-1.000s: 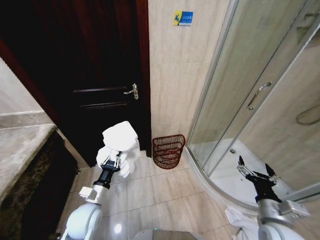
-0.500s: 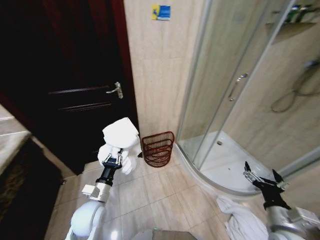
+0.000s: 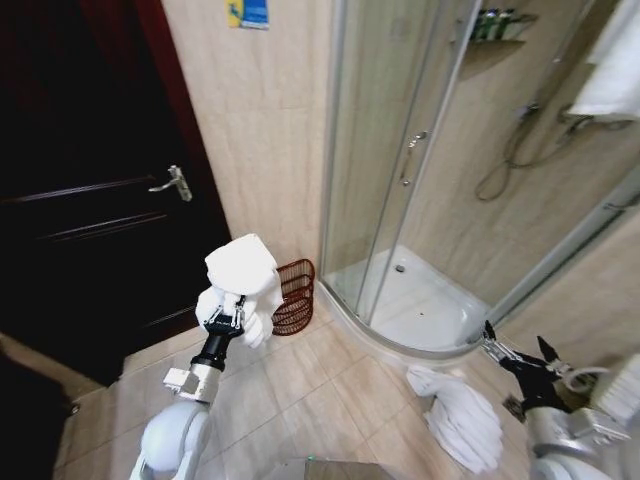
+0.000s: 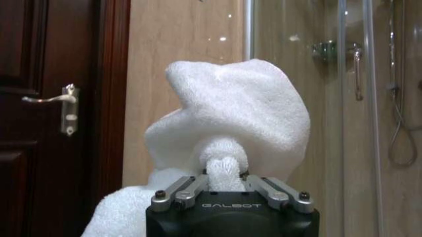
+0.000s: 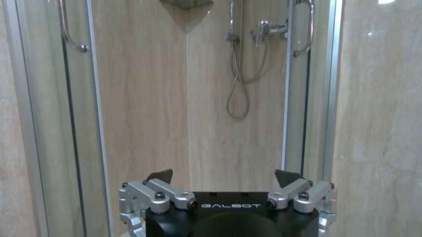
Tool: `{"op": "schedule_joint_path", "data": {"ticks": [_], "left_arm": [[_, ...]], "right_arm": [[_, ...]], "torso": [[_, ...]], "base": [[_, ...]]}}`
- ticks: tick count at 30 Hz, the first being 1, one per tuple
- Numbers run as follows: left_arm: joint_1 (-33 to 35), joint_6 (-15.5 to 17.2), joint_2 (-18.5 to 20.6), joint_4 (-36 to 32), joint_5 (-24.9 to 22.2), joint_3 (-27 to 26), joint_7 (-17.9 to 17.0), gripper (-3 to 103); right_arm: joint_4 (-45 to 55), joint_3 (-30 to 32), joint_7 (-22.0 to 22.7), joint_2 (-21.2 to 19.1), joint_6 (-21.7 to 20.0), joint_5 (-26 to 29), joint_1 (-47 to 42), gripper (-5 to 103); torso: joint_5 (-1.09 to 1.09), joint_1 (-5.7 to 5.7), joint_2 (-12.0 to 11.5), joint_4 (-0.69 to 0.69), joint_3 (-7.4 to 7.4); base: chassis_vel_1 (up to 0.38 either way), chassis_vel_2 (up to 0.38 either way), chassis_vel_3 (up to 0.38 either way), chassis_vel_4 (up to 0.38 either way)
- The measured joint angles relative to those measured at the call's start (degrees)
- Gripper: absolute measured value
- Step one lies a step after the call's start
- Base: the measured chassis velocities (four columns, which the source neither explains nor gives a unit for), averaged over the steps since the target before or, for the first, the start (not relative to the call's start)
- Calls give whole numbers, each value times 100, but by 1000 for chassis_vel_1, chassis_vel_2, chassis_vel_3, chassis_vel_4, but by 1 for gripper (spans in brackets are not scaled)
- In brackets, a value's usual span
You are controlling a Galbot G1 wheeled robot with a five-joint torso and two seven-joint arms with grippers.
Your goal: Discard the used towel into the hamper.
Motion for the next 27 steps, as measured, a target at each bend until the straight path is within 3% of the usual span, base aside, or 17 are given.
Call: {"op": "schedule_joint_path", "data": {"ticks": [12, 27], "left_arm": [[70, -193, -12, 153, -62, -96, -1, 14], [-51, -126, 98, 155, -186, -82, -16, 14]], "right_arm": [[-20, -122, -8, -4, -74, -197, 133, 100], [-11, -174, -33, 58, -57, -341, 71, 100]], "torso": [[-1, -124, -277, -1, -153], [0, -288, -653, -2, -364]], "base": [[0, 0, 0, 0], [0, 0, 0, 0]]}}
